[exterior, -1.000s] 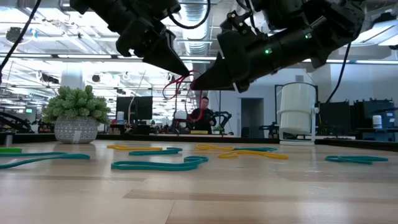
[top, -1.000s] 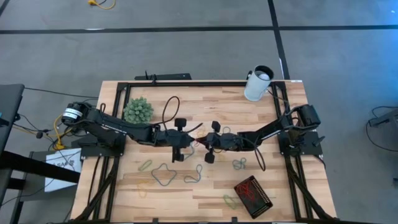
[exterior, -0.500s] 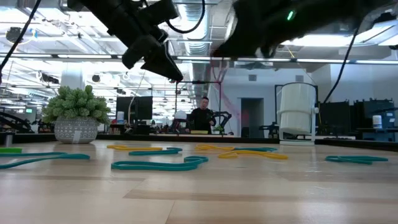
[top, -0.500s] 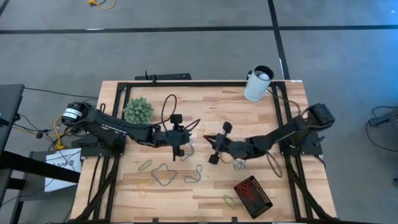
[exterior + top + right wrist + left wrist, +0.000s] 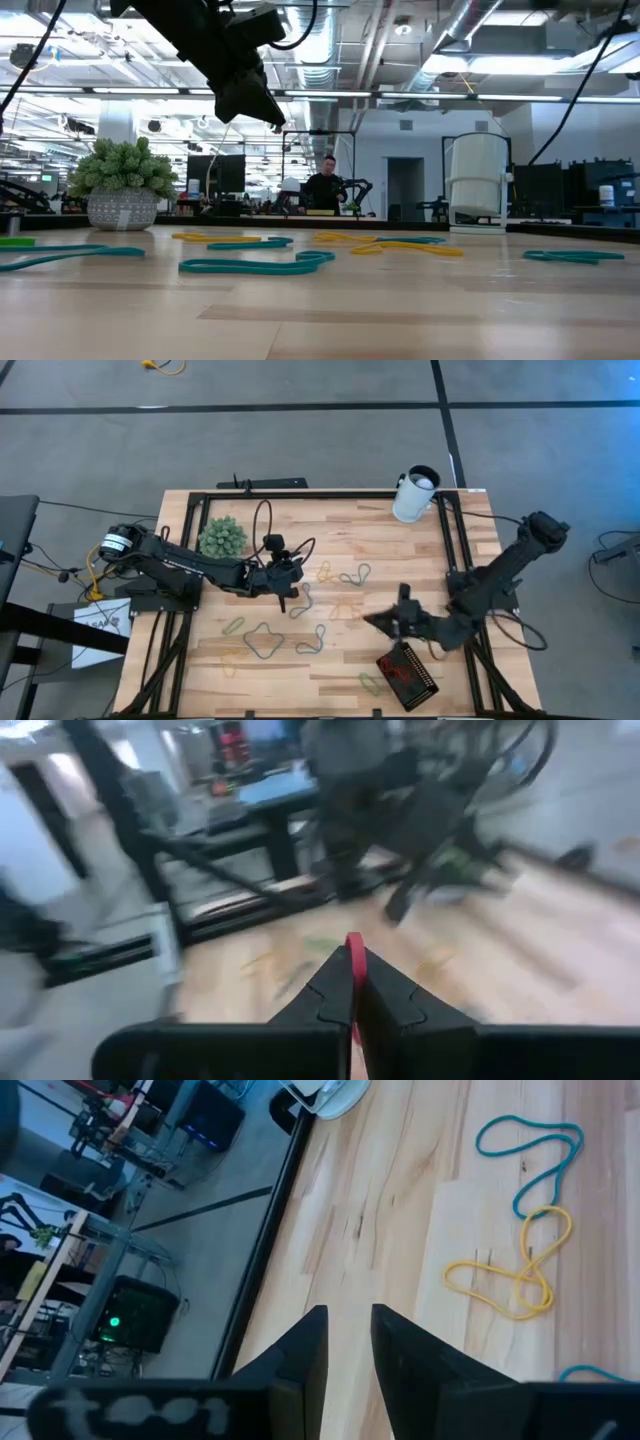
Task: Pick and place rubber bands into bin
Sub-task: Put the red rubber band into the black basket
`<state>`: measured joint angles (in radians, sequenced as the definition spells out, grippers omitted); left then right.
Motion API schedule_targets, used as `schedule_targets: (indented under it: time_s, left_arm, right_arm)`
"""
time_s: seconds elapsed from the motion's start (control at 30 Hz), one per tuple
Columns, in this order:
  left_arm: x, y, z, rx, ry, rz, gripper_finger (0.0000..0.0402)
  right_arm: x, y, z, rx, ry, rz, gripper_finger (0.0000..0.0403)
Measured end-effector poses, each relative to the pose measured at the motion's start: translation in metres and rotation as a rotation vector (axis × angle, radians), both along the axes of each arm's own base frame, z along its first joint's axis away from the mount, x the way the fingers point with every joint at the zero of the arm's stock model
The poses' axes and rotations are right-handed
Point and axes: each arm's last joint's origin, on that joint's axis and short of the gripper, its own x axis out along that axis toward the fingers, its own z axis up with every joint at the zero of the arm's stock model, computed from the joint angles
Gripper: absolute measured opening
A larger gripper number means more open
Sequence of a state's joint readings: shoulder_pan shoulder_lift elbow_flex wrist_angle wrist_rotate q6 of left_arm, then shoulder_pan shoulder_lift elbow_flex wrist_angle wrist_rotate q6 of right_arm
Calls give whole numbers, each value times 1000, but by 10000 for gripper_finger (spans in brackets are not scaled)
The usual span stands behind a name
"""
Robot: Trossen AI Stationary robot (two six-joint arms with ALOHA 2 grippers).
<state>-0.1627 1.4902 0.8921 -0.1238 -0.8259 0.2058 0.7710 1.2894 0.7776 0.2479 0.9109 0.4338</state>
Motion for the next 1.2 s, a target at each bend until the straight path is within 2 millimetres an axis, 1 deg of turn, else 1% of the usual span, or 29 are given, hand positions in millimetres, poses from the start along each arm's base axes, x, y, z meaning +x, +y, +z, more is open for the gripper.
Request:
schedule_targets:
  time_s: [0.13, 0.27, 0.4, 0.53, 0.63, 0.77, 0.8, 0.87, 1.03, 1.2]
  left_arm:
    - [0, 0, 0, 6, 5, -2, 73]
    - [0, 0, 0, 6, 5, -2, 73]
    - [0, 0, 0, 6, 5, -1, 73]
    - [0, 0, 0, -1, -2, 3, 73]
    - [0, 0, 0, -3, -5, 4, 73]
    - [0, 0, 0, -3, -5, 5, 73]
    - [0, 0, 0, -3, -5, 5, 73]
    - [0, 0, 0, -3, -5, 5, 73]
    - [0, 0, 0, -3, -5, 5, 73]
    - [0, 0, 0, -2, -4, 4, 73]
  right_arm:
    - [-24, 15, -10, 114, 33, -39, 0]
    - [-42, 25, -18, 254, 64, -25, 0]
    - [-53, 31, -22, 356, 92, -10, 0]
    - [-63, 33, -32, 455, 192, 7, 0]
    - [-67, 29, -42, 549, 348, 2, 0]
    - [-71, 24, -53, 687, 633, -4, 0]
    - [-72, 24, -54, 712, 682, -5, 0]
    - [-72, 24, -55, 748, 732, -4, 0]
    - [-72, 24, -55, 778, 745, -13, 0]
    - [-77, 29, -56, 891, 923, 34, 0]
